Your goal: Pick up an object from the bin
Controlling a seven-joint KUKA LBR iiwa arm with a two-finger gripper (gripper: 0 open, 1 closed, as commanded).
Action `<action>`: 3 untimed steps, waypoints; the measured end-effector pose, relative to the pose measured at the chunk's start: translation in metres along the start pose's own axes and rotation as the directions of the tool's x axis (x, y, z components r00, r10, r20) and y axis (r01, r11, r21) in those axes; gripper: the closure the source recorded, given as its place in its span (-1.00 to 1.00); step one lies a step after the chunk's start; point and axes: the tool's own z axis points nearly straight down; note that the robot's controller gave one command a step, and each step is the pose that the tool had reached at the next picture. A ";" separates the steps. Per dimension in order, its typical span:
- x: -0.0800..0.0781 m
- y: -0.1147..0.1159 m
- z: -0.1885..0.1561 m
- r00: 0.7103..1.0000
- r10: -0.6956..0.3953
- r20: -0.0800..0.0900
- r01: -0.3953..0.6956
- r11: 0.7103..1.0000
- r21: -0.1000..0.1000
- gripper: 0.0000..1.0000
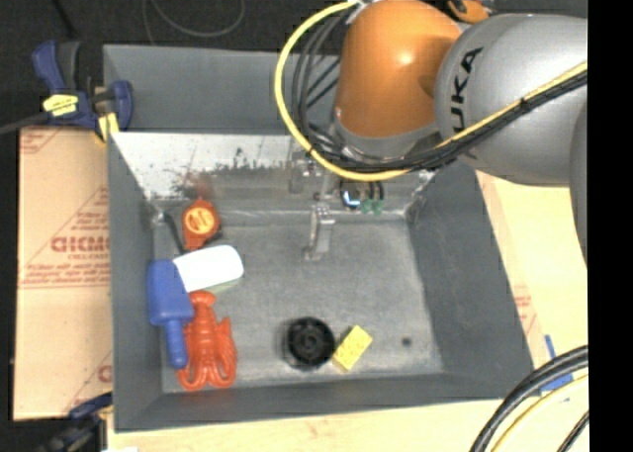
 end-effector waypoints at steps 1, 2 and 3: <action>-0.001 0.000 -0.005 1.000 0.002 0.008 -0.002 1.000 -0.001 -1.00; 0.050 -0.033 0.042 0.982 -0.189 0.013 0.189 0.982 0.001 -1.00; 0.070 -0.050 0.066 0.993 -0.122 0.005 0.122 0.993 0.000 -1.00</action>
Offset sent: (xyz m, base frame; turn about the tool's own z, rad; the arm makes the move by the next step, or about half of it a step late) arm -0.0821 -0.0562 -0.0723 -0.2940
